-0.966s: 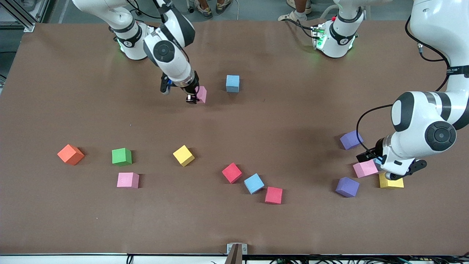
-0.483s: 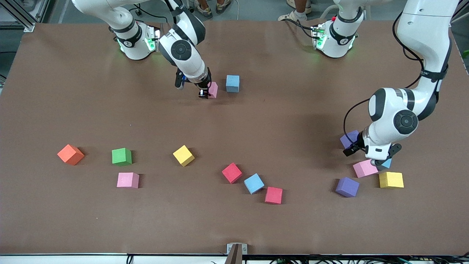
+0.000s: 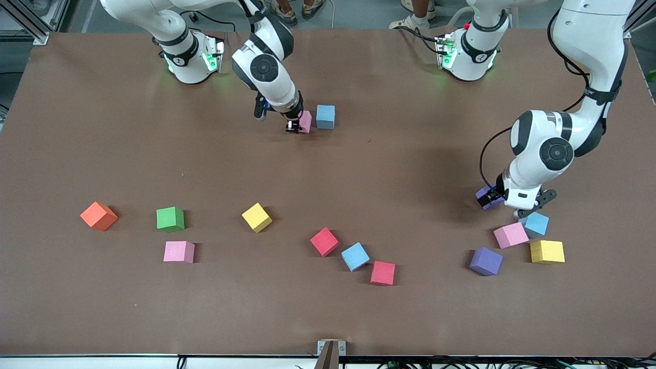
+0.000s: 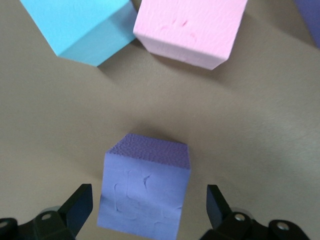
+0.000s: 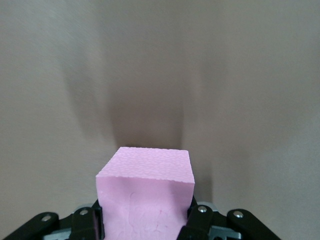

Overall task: Arrange 11 blocks into digit 3
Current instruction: 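Grasp the purple cube with the left gripper and lift it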

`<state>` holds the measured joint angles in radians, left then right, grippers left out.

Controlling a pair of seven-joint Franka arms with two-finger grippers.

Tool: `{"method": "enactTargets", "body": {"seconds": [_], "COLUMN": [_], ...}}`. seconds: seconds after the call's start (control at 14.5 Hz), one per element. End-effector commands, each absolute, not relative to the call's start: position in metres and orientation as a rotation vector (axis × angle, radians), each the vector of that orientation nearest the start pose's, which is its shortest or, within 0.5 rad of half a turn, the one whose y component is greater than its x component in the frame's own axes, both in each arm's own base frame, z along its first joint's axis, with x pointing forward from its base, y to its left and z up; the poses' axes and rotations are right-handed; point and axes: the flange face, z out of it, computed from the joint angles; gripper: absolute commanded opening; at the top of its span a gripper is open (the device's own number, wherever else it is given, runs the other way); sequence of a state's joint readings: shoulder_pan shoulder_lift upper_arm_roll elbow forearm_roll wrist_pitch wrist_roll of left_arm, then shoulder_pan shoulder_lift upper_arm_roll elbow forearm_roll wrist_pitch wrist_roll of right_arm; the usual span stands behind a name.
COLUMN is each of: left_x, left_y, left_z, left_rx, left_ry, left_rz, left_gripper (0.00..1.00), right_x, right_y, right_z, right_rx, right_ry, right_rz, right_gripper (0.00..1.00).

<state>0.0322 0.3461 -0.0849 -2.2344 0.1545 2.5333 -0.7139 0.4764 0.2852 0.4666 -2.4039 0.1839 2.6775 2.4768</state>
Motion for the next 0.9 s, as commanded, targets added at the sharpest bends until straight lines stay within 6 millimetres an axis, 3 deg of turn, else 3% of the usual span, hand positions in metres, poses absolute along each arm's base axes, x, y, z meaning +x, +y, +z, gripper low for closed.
{"method": "enactTargets", "body": {"seconds": [0.0,0.07,0.21,0.28,0.34,0.48,0.55,0.69,0.83], "left_x": [0.533,0.534,0.537,0.539,0.539,0.554,0.562,0.577,0.573], "left_y": [-0.026,-0.024,-0.011,-0.009,-0.008,-0.013,-0.026,-0.069,-0.116], "left_z": [0.209,0.210,0.213,0.215,0.215,0.234,0.246,0.273,0.287], "left_rx": [-2.968,-2.965,-2.951,-2.950,-2.943,-2.875,-2.834,-2.704,-2.594], "left_ry": [-0.804,-0.815,-0.873,-0.894,-0.938,-1.170,-1.254,-1.430,-1.577], "left_rz": [-0.003,-0.008,-0.016,-0.021,-0.017,-0.065,-0.047,0.058,0.093], "left_gripper": [1.00,0.90,0.40,0.22,0.13,0.01,0.01,0.01,0.01], "right_x": [0.286,0.286,0.285,0.285,0.285,0.285,0.284,0.283,0.284], "right_y": [0.408,0.408,0.409,0.409,0.409,0.410,0.411,0.412,0.411], "right_z": [0.205,0.205,0.205,0.205,0.205,0.206,0.206,0.206,0.206], "right_rx": [-2.018,-2.018,-2.024,-2.025,-2.027,-2.034,-2.060,-2.092,-2.093], "right_ry": [2.404,2.402,2.397,2.396,2.394,2.383,2.359,2.329,2.330], "right_rz": [0.342,0.341,0.340,0.339,0.338,0.333,0.318,0.298,0.296], "right_gripper": [0.00,0.00,0.00,0.01,0.01,0.01,0.01,0.01,0.01]}}
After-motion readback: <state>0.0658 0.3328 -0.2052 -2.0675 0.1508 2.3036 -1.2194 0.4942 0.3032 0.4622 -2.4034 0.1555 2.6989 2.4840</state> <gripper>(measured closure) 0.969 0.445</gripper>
